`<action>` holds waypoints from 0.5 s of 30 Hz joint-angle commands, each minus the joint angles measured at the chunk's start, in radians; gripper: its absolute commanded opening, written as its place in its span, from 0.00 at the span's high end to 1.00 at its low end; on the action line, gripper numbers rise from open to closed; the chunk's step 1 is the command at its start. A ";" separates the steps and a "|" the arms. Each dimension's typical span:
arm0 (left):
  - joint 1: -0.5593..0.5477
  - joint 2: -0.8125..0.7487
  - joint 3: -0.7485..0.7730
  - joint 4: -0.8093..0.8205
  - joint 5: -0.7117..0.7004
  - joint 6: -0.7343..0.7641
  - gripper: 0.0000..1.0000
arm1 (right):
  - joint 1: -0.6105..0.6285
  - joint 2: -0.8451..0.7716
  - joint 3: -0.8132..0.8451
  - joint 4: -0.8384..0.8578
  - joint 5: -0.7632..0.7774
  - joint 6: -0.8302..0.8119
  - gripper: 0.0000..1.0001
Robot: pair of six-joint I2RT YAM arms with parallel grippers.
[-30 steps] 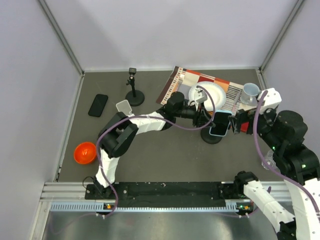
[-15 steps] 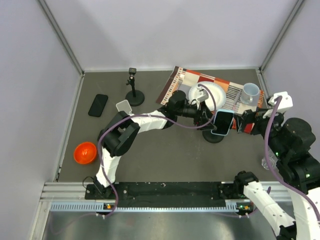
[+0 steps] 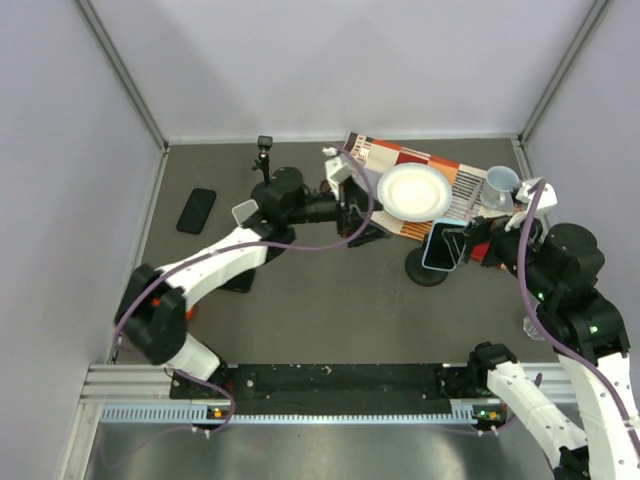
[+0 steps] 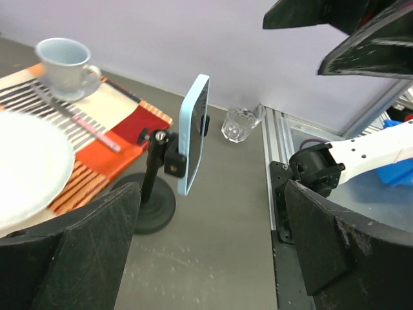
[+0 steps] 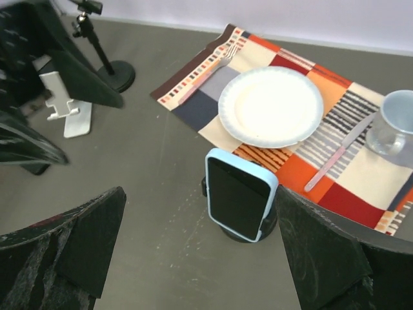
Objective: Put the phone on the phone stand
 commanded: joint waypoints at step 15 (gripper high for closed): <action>0.248 -0.584 -0.092 -1.055 -1.075 -0.134 0.02 | 0.598 0.269 -0.012 0.171 0.175 0.193 0.01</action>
